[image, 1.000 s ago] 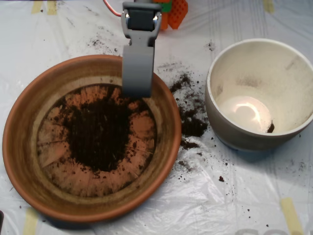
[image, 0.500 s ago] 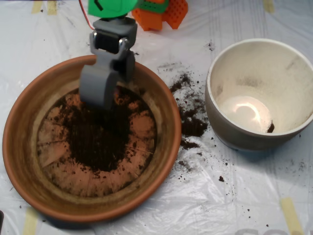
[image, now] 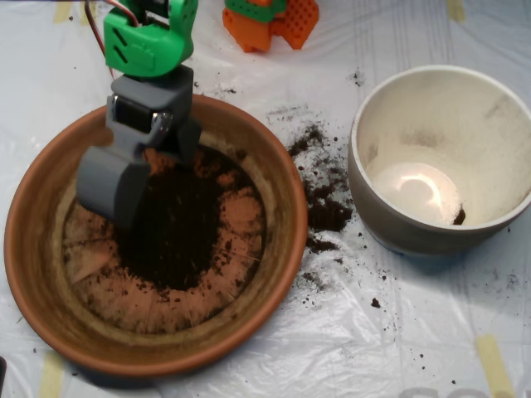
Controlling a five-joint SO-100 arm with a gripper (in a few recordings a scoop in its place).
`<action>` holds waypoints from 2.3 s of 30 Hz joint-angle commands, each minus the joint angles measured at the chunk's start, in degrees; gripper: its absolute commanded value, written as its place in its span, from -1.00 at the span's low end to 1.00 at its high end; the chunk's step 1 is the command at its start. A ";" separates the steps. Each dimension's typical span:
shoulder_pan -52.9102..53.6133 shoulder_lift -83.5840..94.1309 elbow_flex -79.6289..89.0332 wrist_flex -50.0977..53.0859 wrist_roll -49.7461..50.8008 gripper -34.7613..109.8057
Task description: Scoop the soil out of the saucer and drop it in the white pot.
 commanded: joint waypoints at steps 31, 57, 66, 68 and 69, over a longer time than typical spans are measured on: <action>0.35 -25.93 -28.56 13.71 -4.83 -0.29; -9.14 -8.79 -35.95 24.70 -1.05 -0.53; -13.80 -4.31 -40.17 28.30 0.18 -0.53; -15.64 -2.37 -40.17 28.56 0.44 -0.53; -16.52 -1.32 -40.17 28.65 0.70 -0.53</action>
